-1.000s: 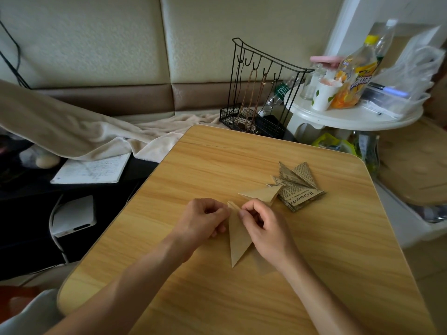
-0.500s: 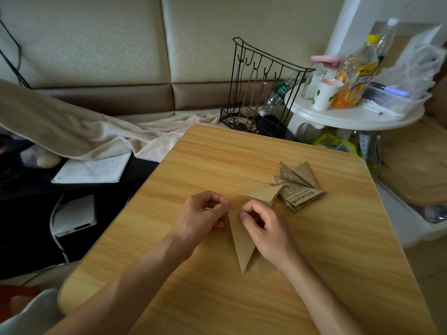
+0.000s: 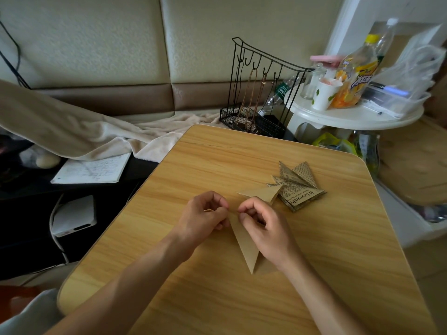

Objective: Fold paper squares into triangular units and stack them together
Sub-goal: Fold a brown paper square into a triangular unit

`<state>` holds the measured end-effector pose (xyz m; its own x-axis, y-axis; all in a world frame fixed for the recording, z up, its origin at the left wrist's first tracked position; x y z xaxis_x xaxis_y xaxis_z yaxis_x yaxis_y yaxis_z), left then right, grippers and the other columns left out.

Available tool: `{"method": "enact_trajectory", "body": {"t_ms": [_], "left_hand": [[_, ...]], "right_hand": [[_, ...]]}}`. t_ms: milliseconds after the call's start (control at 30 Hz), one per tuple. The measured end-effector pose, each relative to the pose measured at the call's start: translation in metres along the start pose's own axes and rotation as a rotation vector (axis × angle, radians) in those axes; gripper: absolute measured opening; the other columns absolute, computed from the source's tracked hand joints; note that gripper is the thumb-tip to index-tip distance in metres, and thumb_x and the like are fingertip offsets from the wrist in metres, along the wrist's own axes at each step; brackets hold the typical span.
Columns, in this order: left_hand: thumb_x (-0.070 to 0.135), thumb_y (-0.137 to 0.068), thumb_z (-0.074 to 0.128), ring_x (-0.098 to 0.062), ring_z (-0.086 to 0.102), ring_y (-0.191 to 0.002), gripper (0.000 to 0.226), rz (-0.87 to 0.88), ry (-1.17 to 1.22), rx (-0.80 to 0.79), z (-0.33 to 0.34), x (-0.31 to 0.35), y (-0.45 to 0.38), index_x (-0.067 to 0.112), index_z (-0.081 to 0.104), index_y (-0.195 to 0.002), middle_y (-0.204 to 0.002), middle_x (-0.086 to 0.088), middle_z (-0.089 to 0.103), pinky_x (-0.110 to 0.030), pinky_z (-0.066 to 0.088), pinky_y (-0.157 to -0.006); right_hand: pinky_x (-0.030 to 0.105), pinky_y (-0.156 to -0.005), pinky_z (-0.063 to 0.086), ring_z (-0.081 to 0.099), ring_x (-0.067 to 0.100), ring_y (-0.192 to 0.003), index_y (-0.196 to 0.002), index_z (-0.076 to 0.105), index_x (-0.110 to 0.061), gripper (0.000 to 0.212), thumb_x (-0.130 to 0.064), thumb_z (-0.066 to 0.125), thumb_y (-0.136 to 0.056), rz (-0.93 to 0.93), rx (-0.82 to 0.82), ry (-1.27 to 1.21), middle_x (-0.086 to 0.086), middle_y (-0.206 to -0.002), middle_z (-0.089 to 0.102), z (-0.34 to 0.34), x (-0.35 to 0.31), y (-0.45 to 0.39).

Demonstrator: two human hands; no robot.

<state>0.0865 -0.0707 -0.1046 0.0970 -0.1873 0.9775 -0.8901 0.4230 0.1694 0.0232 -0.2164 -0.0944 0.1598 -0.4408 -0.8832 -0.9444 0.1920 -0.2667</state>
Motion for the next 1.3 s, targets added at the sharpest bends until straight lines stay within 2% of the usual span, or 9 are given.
{"method": "enact_trajectory", "body": {"t_ms": [233, 433, 533, 667, 767, 833, 1000, 1133, 1300], "left_hand": [[0.004, -0.094, 0.068, -0.010, 0.064, -0.068, 0.011, 0.053, 0.044, 0.123, -0.013, 0.002, -0.002, 0.010, 0.065, -0.103, -0.084, -0.007, 0.069, -0.020, 0.055, -0.063], [0.005, -0.097, 0.066, -0.006, 0.066, -0.067, 0.011, 0.077, 0.052, 0.129, -0.013, 0.002, -0.002, 0.012, 0.064, -0.105, -0.096, -0.012, 0.070, -0.018, 0.053, -0.062], [0.006, -0.098, 0.065, -0.004, 0.066, -0.066, 0.011, 0.080, 0.034, 0.124, -0.012, 0.001, -0.003, 0.013, 0.064, -0.105, -0.099, -0.011, 0.069, -0.017, 0.053, -0.061], [0.005, -0.098, 0.064, -0.005, 0.065, -0.068, 0.011, 0.082, 0.016, 0.117, -0.012, 0.000, -0.005, 0.014, 0.064, -0.105, -0.098, -0.009, 0.069, -0.018, 0.055, -0.063], [0.006, -0.099, 0.063, -0.002, 0.065, -0.068, 0.010, 0.086, 0.011, 0.109, -0.009, -0.002, -0.006, 0.014, 0.065, -0.104, -0.097, -0.008, 0.067, -0.017, 0.054, -0.063], [0.016, -0.099, 0.065, -0.003, 0.066, -0.071, 0.005, 0.072, -0.004, 0.106, -0.007, -0.002, -0.007, 0.017, 0.066, -0.103, -0.097, -0.006, 0.068, -0.019, 0.055, -0.064], [0.043, -0.088, 0.078, -0.007, 0.069, -0.078, 0.033, 0.041, -0.078, 0.034, 0.002, 0.001, -0.003, 0.017, 0.067, -0.105, -0.094, -0.005, 0.074, -0.024, 0.057, -0.065], [0.018, -0.092, 0.073, -0.013, 0.068, -0.079, 0.016, 0.009, -0.110, 0.030, 0.003, -0.002, -0.004, 0.014, 0.066, -0.106, -0.095, -0.010, 0.072, -0.030, 0.058, -0.070], [0.001, -0.090, 0.063, -0.001, 0.064, -0.069, 0.019, 0.004, -0.099, -0.003, -0.001, -0.003, -0.005, 0.014, 0.067, -0.104, -0.094, -0.009, 0.070, -0.016, 0.051, -0.061]], "right_hand": [[0.017, -0.059, 0.037, 0.049, 0.003, -0.063, -0.083, 0.066, -0.021, 0.019, -0.008, 0.065, -0.098, 0.024, 0.029, 0.017, -0.012, -0.069, 0.057, -0.003, 0.000, 0.001], [0.030, -0.061, 0.044, 0.057, 0.009, -0.068, -0.092, 0.071, -0.024, 0.025, -0.005, 0.057, -0.098, 0.077, 0.006, 0.027, -0.011, -0.076, 0.066, -0.002, 0.004, 0.001], [0.038, -0.063, 0.047, 0.061, 0.021, -0.072, -0.100, 0.071, -0.030, 0.024, -0.012, 0.056, -0.095, 0.093, -0.035, 0.001, -0.005, -0.081, 0.069, 0.001, 0.005, 0.002], [0.025, -0.064, 0.046, 0.062, 0.018, -0.074, -0.109, 0.068, -0.032, 0.024, -0.023, 0.059, -0.089, 0.089, -0.065, -0.021, -0.007, -0.083, 0.069, 0.004, 0.007, 0.003], [0.029, -0.066, 0.047, 0.061, 0.020, -0.073, -0.107, 0.068, -0.030, 0.020, -0.022, 0.063, -0.089, 0.079, -0.059, -0.052, -0.006, -0.082, 0.069, 0.006, 0.010, 0.001], [0.029, -0.064, 0.047, 0.059, 0.020, -0.071, -0.102, 0.067, -0.029, 0.016, -0.021, 0.064, -0.089, 0.062, -0.045, -0.070, -0.002, -0.081, 0.067, 0.006, 0.010, 0.000], [0.038, -0.058, 0.045, 0.054, 0.023, -0.066, -0.101, 0.069, -0.026, 0.010, -0.025, 0.063, -0.093, 0.005, -0.047, -0.049, 0.000, -0.077, 0.063, 0.006, 0.006, 0.000], [0.032, -0.057, 0.044, 0.054, 0.012, -0.065, -0.096, 0.070, -0.031, 0.012, -0.022, 0.065, -0.090, 0.019, -0.044, -0.054, -0.003, -0.076, 0.065, 0.005, 0.006, 0.001], [0.026, -0.062, 0.046, 0.055, 0.007, -0.070, -0.092, 0.071, -0.027, 0.015, -0.012, 0.069, -0.091, 0.052, 0.013, -0.071, -0.006, -0.078, 0.066, 0.001, 0.008, 0.000]]}}
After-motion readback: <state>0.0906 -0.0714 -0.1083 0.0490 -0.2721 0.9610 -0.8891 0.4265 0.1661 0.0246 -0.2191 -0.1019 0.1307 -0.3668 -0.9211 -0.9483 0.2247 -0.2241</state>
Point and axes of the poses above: each hand's wrist, its own y-axis away from the middle knuckle, its own z-axis out of the palm, x = y × z, the point moved 10 cm from there along -y, towards the middle knuckle
